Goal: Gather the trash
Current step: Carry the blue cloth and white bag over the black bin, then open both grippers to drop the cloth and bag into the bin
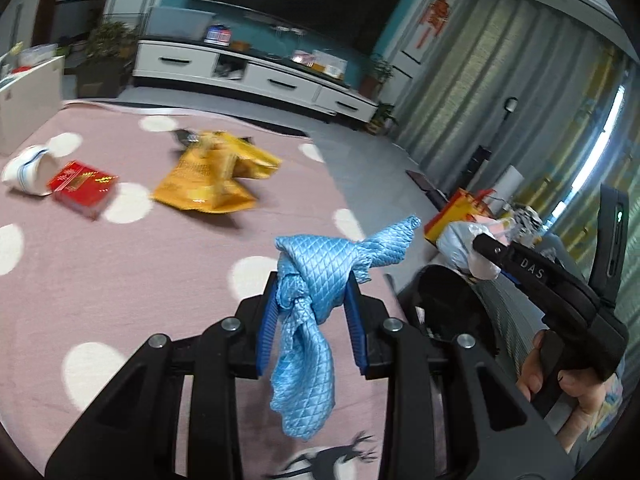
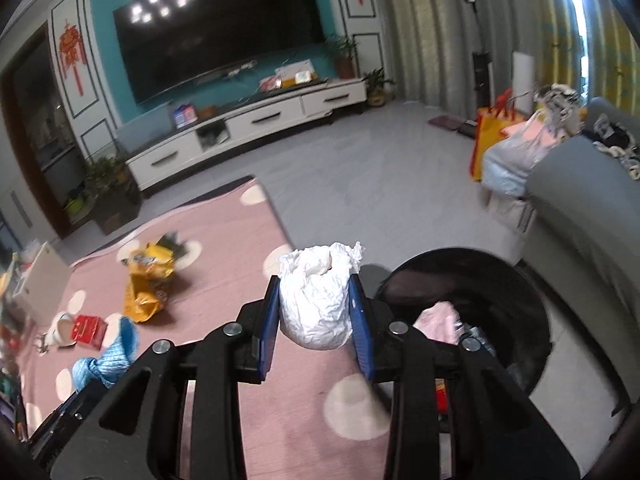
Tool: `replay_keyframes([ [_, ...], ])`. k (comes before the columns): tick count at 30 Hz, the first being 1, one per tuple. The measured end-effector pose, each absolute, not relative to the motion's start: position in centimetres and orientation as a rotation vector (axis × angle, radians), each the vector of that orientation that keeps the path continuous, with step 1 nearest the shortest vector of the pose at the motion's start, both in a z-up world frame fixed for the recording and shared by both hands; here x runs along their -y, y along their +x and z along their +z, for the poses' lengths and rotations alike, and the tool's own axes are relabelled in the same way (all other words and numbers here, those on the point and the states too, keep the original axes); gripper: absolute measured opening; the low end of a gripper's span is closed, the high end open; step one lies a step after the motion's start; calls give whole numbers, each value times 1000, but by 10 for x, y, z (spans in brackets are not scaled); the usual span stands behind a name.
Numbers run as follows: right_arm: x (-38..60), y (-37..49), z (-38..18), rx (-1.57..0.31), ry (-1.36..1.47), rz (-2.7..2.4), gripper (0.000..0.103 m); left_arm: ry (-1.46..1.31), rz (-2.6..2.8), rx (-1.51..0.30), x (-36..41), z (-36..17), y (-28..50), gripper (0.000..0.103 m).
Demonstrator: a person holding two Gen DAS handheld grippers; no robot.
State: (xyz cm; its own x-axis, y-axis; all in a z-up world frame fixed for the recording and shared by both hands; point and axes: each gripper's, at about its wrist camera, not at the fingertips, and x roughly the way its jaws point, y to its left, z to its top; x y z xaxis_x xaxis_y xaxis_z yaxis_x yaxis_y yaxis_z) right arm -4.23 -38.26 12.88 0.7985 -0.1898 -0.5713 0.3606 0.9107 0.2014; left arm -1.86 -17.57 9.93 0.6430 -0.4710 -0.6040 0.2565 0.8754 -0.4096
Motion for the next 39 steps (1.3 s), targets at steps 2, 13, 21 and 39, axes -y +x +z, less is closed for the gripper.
replay_keyframes([
  [2, 391, -48, 132, -559, 309, -326, 34, -301, -470, -779, 193, 98, -17, 32],
  [13, 452, -81, 131, -528, 422, -415, 34, -221, -665, -804, 287, 97, -18, 32],
  [21, 499, -105, 115, -555, 528, -486, 34, -168, -774, -856, 346, 86, -15, 32],
  [39, 549, -113, 72, -670, 728, -586, 38, -99, -856, -1010, 408, 24, -2, 39],
])
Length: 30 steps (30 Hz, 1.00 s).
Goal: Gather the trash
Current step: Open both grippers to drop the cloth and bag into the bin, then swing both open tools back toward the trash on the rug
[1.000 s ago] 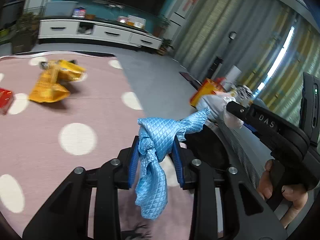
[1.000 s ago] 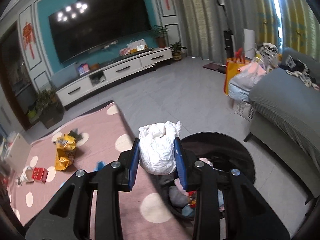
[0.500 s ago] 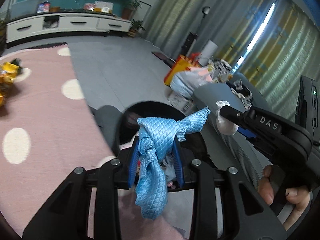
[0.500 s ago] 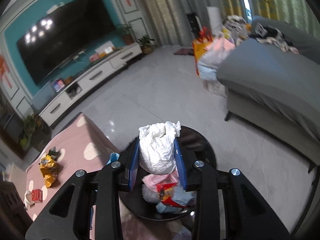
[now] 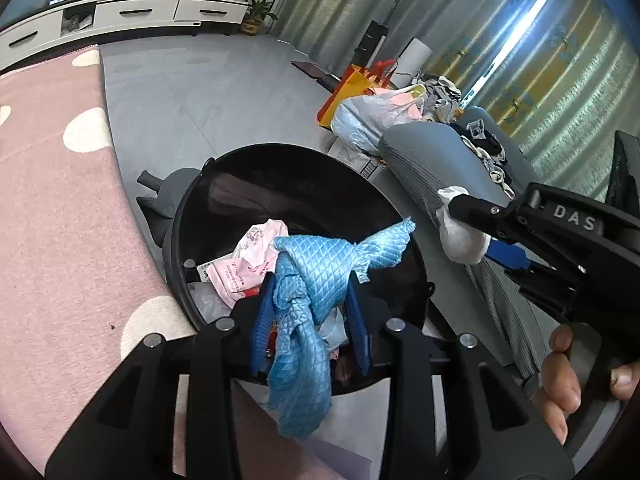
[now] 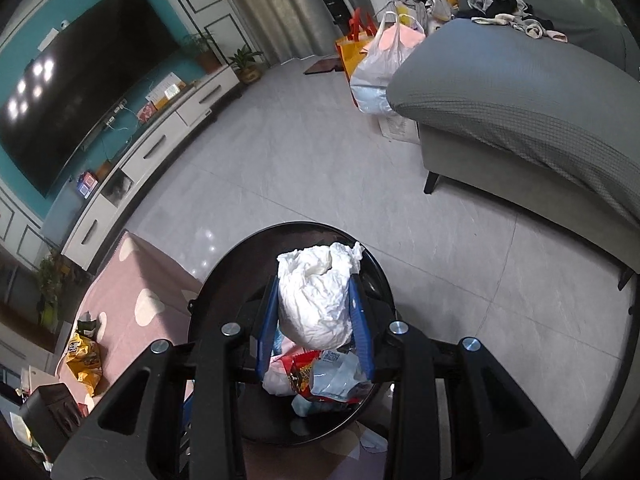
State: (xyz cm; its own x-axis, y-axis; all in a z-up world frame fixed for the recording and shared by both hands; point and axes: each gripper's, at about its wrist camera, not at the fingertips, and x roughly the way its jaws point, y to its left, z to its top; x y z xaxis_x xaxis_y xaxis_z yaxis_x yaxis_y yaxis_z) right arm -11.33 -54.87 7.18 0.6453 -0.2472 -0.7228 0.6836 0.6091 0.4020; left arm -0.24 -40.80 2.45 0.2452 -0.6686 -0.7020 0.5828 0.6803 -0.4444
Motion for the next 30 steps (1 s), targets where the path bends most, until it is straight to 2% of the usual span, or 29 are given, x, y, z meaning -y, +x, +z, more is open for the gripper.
replay_keyframes([
  [5, 552, -116, 72, -669, 734, -606, 60, -129, -848, -987, 402, 28, -3, 66],
  [7, 551, -116, 74, -669, 727, -615, 64, -145, -835, -964, 393, 34, -2, 78],
  [12, 545, -112, 77, -679, 687, -632, 73, -181, -794, -922, 363, 48, 7, 89],
  [16, 538, -107, 81, -688, 654, -647, 85, -239, -717, -864, 316, 67, 19, 98],
  [24, 511, -87, 88, -702, 546, -668, 94, -327, -437, -762, 191, 97, 45, 100],
  [30, 480, -59, 85, -748, 418, -665, 94, -341, -243, -734, 100, 108, 61, 100],
])
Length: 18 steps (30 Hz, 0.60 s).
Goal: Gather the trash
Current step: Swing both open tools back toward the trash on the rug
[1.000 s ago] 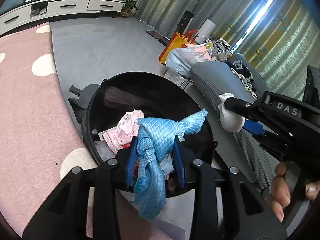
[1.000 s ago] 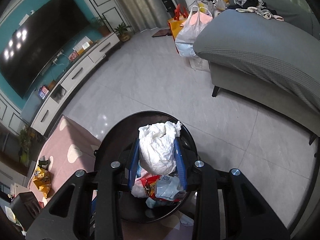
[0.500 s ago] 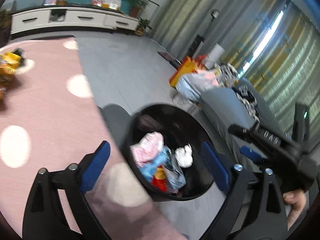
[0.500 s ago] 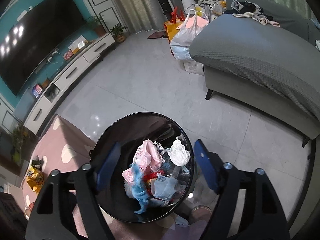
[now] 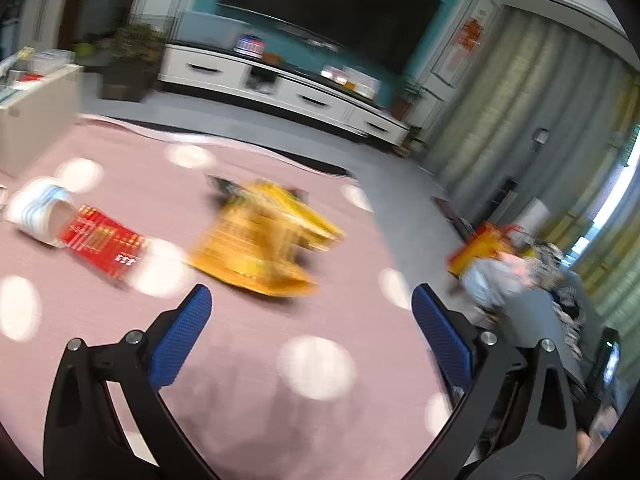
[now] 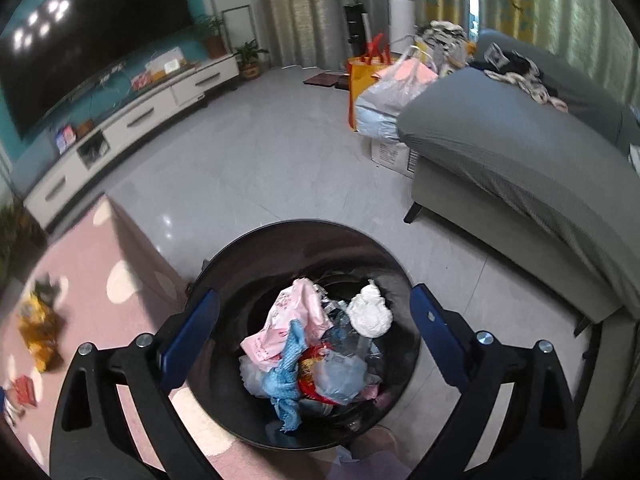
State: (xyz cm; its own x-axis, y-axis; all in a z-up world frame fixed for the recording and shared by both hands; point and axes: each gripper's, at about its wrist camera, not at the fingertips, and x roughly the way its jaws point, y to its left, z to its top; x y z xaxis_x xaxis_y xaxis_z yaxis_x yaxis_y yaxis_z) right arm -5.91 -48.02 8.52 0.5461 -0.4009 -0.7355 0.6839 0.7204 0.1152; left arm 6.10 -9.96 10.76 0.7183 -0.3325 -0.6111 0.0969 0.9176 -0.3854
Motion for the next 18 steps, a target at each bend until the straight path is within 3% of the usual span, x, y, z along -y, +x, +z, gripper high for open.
replay_keyframes([
  [9, 419, -23, 91, -736, 279, -574, 94, -290, -2, -699, -11, 117, 97, 100],
  [18, 316, 57, 87, -809, 385, -147, 94, -396, 103, -759, -80, 70, 118, 100],
])
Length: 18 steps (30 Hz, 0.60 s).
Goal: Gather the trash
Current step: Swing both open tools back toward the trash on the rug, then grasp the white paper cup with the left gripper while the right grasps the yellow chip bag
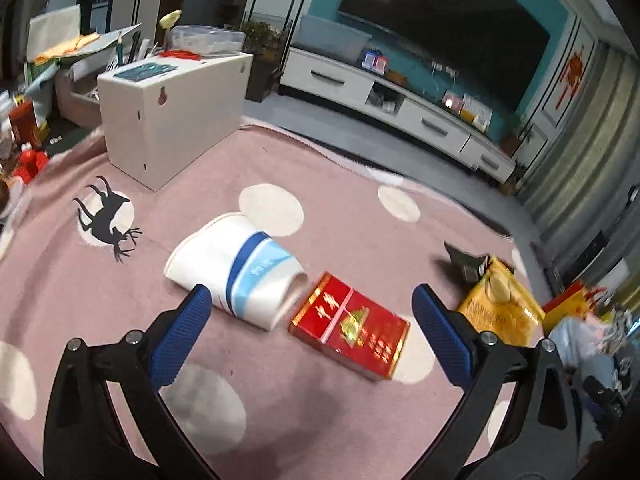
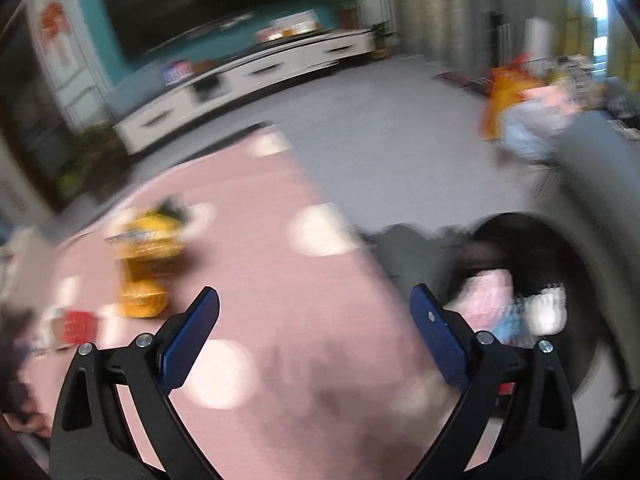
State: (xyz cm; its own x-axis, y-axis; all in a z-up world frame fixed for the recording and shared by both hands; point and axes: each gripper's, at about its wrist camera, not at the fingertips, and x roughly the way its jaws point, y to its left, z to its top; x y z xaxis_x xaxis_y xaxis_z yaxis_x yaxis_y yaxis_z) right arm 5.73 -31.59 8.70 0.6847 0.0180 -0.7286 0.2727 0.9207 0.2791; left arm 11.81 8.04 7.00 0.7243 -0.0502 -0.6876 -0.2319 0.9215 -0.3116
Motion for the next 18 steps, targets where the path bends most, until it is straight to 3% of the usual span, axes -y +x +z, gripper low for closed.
replay_keyframes([
  [5, 257, 102, 87, -816, 414, 55, 94, -461, 102, -858, -91, 39, 134, 100],
  [14, 213, 160, 52, -899, 319, 93, 94, -490, 105, -881, -108, 11, 148, 100],
  [18, 209, 163, 36, -922, 315, 107, 80, -447, 79, -857, -105, 10, 154, 100],
])
